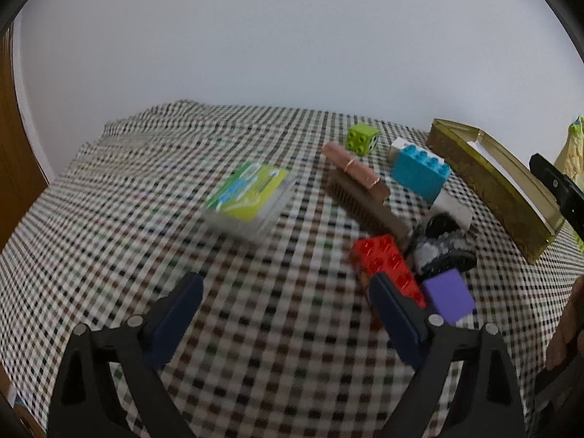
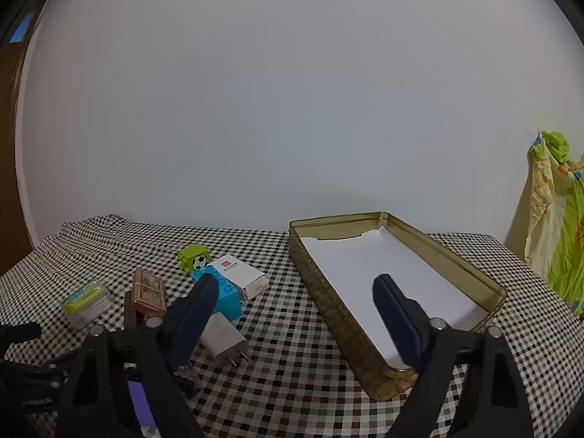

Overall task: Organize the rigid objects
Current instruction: 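Move the left gripper toward the red Lego brick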

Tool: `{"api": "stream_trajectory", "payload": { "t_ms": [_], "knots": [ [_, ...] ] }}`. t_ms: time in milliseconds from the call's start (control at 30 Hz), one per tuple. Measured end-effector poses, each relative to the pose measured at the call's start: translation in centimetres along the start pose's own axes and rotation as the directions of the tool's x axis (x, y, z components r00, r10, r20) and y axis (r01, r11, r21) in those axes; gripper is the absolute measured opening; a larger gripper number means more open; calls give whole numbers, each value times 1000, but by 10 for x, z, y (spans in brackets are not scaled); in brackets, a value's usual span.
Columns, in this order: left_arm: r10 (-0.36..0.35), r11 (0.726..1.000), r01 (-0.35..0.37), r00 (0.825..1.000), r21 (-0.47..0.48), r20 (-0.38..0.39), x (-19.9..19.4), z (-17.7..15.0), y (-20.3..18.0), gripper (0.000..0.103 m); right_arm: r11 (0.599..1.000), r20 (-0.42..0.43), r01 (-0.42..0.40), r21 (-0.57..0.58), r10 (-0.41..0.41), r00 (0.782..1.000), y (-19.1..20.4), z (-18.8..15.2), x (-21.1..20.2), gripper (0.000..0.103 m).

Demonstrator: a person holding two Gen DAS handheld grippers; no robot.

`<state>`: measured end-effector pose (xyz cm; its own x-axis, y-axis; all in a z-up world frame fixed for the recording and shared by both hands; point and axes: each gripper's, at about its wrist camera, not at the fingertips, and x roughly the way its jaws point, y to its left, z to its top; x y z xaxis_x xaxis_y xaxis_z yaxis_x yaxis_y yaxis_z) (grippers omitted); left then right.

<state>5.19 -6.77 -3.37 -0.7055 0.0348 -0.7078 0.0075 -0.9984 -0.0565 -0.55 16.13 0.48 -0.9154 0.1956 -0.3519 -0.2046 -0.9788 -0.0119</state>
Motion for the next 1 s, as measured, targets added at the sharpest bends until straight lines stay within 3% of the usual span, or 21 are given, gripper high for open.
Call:
{"api": "stream_trajectory", "payload": {
  "t_ms": [167, 433, 700, 1000],
  "knots": [
    [-63, 998, 63, 997, 13, -44, 4, -3, -18, 84, 1000, -12, 0, 25, 0, 1000, -3, 2, 2, 87],
    [-80, 995, 84, 995, 58, -57, 9, 4, -48, 77, 998, -23, -10, 59, 11, 1000, -9, 3, 2, 87],
    [-118, 990, 121, 991, 69, -57, 16, 9, -59, 77, 996, -29, -18, 90, 20, 999, -13, 6, 1, 87],
    [-243, 957, 260, 961, 131, -133, 14, 7, -57, 77, 992, -50, -24, 122, 30, 998, -19, 6, 5, 87]
  ]
}}
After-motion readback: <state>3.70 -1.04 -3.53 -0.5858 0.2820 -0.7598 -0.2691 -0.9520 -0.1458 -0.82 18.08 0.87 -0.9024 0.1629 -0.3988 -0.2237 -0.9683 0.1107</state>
